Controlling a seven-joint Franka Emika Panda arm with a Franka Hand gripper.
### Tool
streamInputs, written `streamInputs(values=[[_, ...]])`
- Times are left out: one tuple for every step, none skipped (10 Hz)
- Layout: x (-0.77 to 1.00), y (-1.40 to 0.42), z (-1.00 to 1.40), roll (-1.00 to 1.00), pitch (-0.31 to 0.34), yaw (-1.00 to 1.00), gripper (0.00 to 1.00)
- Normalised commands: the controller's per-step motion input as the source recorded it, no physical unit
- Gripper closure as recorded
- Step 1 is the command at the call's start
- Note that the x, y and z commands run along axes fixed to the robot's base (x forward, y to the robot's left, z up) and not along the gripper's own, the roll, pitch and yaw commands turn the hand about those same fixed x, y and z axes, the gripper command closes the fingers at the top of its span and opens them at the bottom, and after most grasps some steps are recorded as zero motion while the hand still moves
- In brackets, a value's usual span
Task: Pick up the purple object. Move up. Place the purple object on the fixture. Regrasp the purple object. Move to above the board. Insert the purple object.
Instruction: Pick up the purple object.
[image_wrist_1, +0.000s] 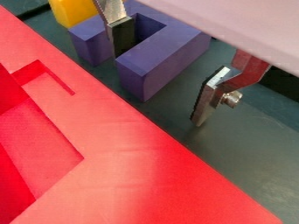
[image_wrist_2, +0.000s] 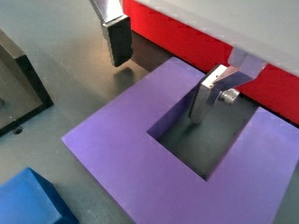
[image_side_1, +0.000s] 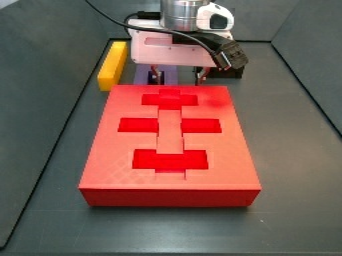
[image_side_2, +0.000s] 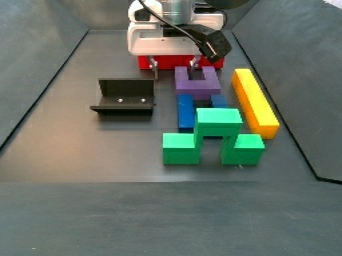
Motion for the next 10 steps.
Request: streamInputs(values=[[-0.11,0.0,-0.05,0.01,-0.02,0.08,0.0],[-0.18,-0.05,-0.05,0.07,-0.031,0.09,0.0],[-0.1,-0.07,0.0,0.04,-0.027,0.06,0.0],[-0.11,-0.05,0.0,0.01,-0.039,0.06,0.0],[0.0,0.0,0.0,0.0,0.0,0.0,0.0],[0.0,0.0,0.0,0.0,0.0,0.0,1.0],[0.0,0.0,0.0,0.0,0.0,0.0,1.0],[0.0,0.0,0.0,0.0,0.0,0.0,1.0],[0.0,0.0,0.0,0.0,0.0,0.0,1.0],[0.0,0.0,0.0,0.0,0.0,0.0,1.0]])
